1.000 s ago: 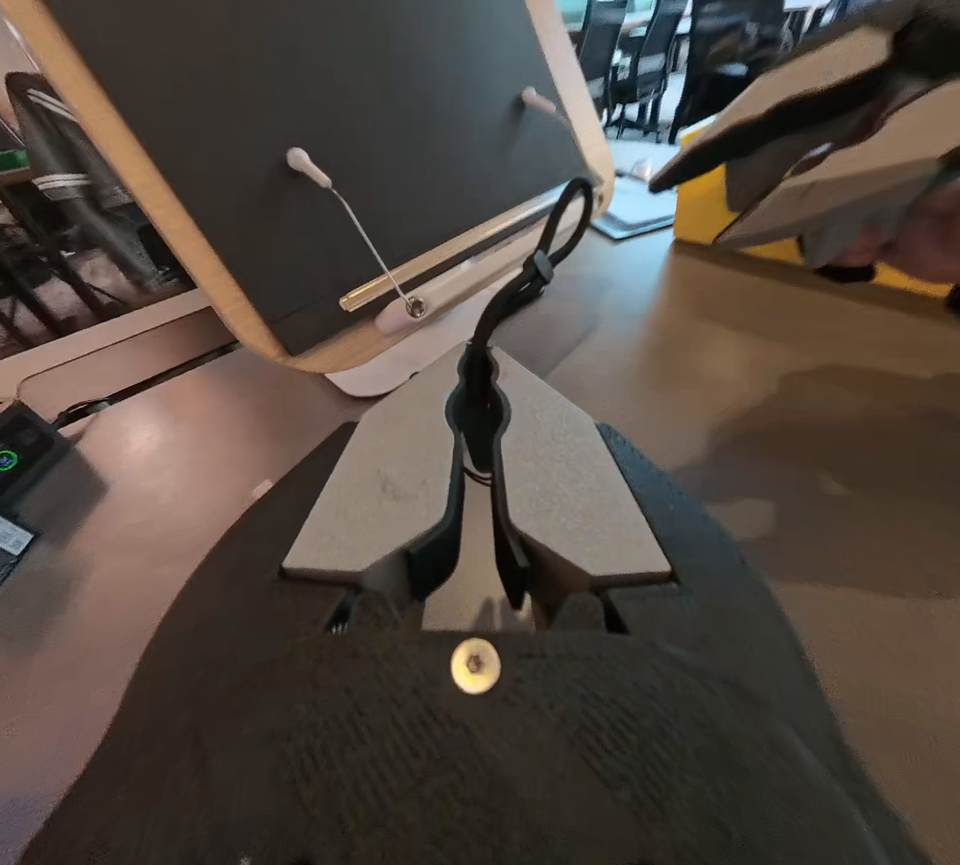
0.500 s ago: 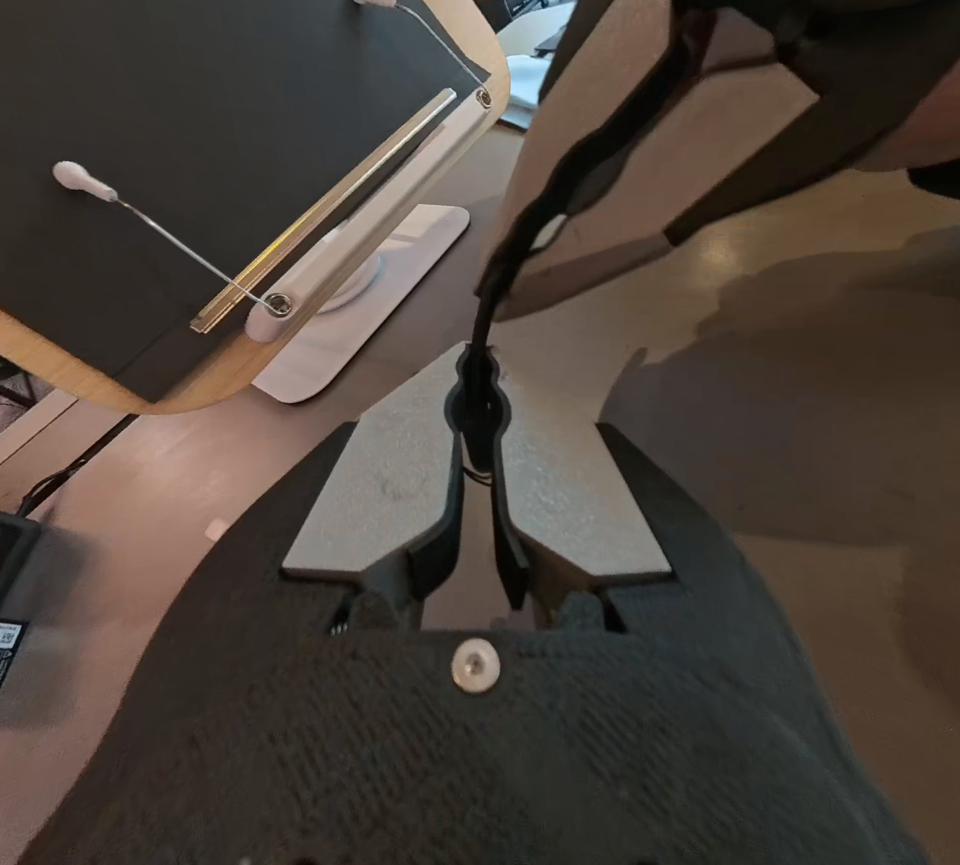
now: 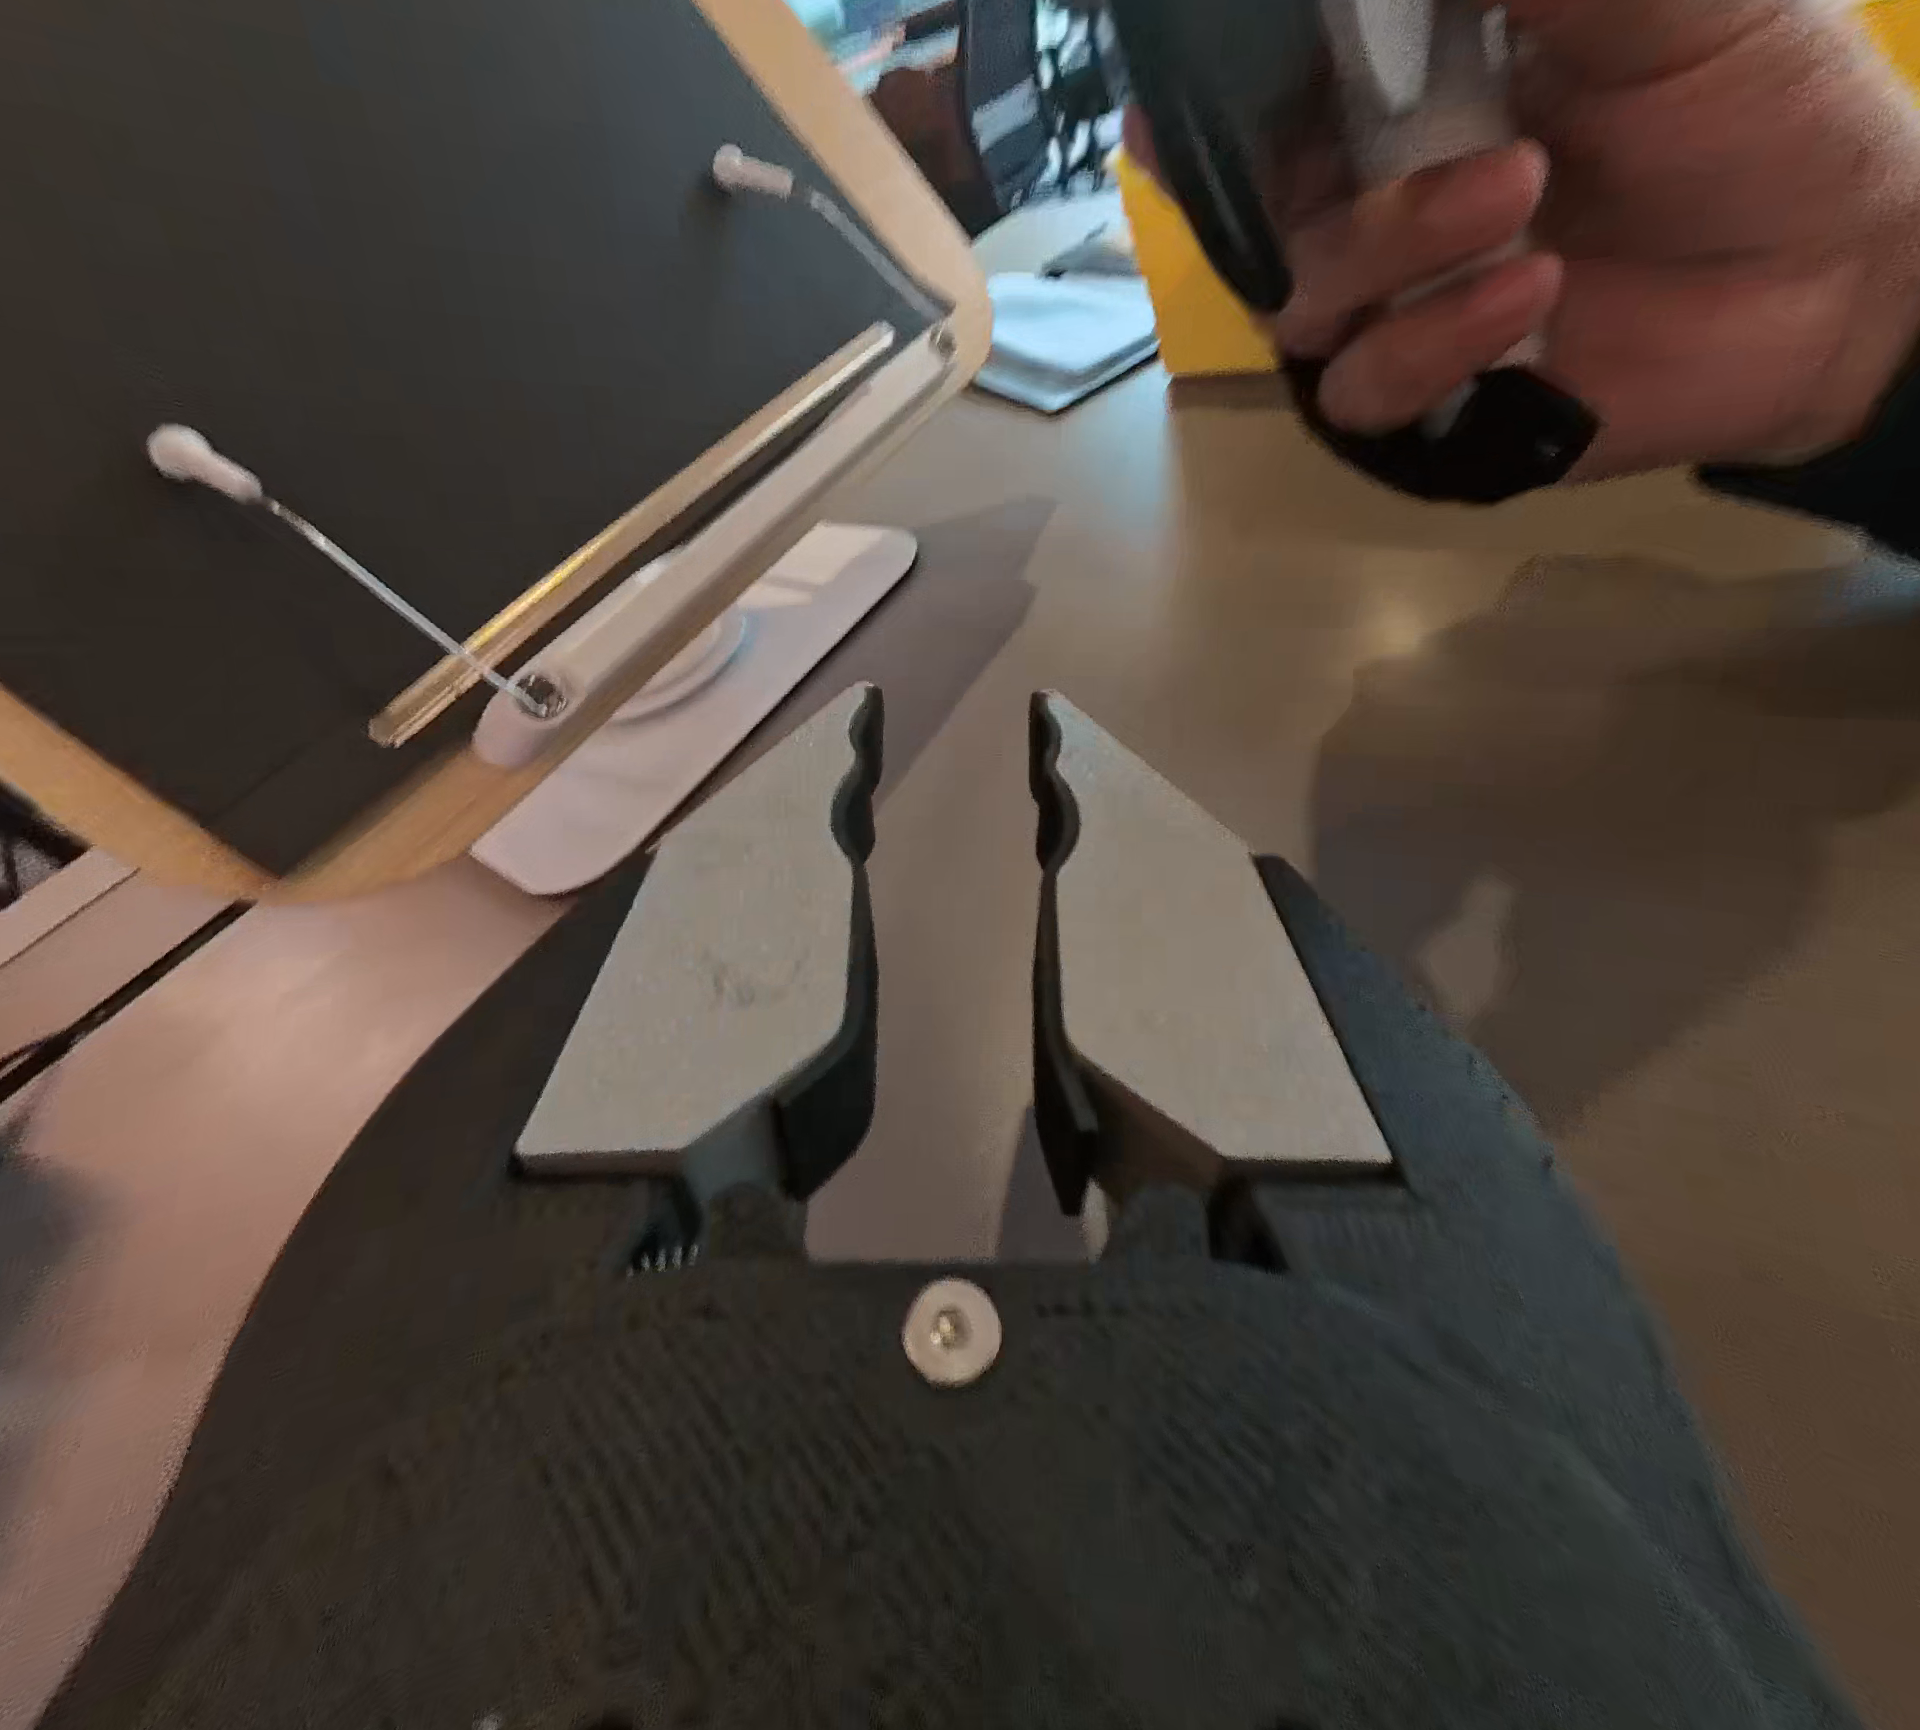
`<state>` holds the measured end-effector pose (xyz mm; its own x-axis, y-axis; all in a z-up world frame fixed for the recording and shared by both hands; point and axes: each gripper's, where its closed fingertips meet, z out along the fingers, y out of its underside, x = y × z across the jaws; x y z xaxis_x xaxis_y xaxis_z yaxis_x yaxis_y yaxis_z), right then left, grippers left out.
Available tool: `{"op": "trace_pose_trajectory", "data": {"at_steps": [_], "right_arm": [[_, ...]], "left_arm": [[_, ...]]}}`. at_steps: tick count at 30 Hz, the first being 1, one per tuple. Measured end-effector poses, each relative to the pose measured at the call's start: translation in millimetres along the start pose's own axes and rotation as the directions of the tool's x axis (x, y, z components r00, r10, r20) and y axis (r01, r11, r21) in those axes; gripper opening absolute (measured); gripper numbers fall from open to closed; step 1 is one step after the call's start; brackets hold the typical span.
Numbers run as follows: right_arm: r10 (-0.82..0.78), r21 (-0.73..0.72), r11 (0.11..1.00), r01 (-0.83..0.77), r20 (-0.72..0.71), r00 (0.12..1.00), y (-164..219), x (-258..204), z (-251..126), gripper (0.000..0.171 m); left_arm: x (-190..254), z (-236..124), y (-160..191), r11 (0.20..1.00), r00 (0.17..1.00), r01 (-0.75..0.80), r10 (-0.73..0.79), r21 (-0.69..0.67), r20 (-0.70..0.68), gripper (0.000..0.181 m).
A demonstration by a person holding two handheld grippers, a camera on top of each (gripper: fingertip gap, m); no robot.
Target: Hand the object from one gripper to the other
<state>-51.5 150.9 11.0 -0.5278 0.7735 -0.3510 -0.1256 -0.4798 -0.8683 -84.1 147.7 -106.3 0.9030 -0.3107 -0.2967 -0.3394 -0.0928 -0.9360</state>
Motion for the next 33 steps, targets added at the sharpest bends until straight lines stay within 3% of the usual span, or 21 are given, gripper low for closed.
{"op": "trace_pose_trajectory", "data": {"at_steps": [3, 9, 12, 29, 33], "right_arm": [[0.038, 0.054, 0.998, -0.043, 0.091, 0.995, -2.7, -13.0, 3.2, 0.001], [0.057, -0.050, 0.998, -0.048, 0.187, 0.981, 30.2, -34.0, 28.5, 0.001], [0.038, -0.105, 0.994, -0.017, 0.202, 0.979, 42.7, -39.8, 34.1, 0.001], [0.029, -0.134, 0.991, 0.011, 0.292, 0.956, 46.4, -58.5, 34.4, 0.002], [0.014, -0.163, 0.986, 0.041, 0.321, 0.947, 52.1, -66.4, 35.6, 0.002]], "left_arm": [[11.9, -7.8, -26.7, 0.988, 0.997, 0.051, -0.042, 0.144, -0.063, 0.024], [30.4, -27.9, -62.5, 0.929, 0.954, 0.222, -0.145, 0.296, -0.261, 0.026], [40.7, -38.3, -69.9, 0.901, 0.898, 0.312, -0.176, 0.301, -0.403, 0.021], [48.2, -58.9, -82.1, 0.843, 0.793, 0.435, -0.192, 0.317, -0.578, 0.027], [62.2, -72.0, -88.6, 0.820, 0.694, 0.496, -0.177, 0.286, -0.698, 0.035]]}}
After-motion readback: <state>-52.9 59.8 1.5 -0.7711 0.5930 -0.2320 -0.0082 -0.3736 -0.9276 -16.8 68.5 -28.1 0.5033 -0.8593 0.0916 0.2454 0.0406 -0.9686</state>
